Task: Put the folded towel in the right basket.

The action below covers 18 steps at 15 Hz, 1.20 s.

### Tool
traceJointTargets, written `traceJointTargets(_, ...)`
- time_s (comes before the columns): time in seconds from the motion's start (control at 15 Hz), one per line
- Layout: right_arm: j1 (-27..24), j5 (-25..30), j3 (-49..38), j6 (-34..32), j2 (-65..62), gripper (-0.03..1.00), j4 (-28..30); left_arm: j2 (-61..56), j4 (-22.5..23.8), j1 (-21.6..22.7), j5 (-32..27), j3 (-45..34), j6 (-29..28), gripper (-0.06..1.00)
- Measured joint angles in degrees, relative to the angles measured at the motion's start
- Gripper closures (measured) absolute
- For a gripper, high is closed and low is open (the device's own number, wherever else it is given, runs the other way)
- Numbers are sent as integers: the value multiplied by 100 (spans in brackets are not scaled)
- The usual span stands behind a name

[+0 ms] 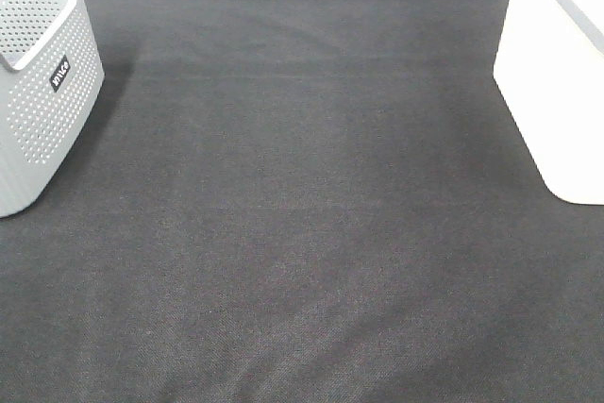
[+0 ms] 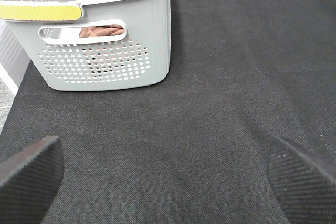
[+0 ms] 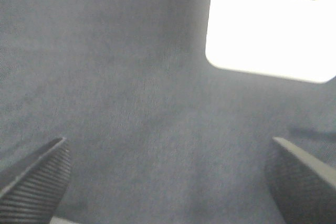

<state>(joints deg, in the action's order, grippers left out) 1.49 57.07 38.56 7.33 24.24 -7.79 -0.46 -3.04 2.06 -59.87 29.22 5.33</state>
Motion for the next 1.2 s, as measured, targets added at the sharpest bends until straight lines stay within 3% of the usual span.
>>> traceJointTargets(0.2,0,109,-338,11,-1249,1,0,0,-17,0,0,0,0,-4)
traceJointTargets(0.4,0,561,-441,11,-2257,1,46,0,-17,0,0,0,0,-4)
traceJointTargets(0.67,0,1129,-802,-292,-2447,1,350,0,-17,0,0,0,0,-4)
traceJointTargets(0.87,0,739,-1163,-430,-2447,1,367,0,6,0,0,0,-74,-4)
traceJointTargets(1.2,0,647,-1255,-430,-2447,1,367,0,34,0,0,0,-155,-4)
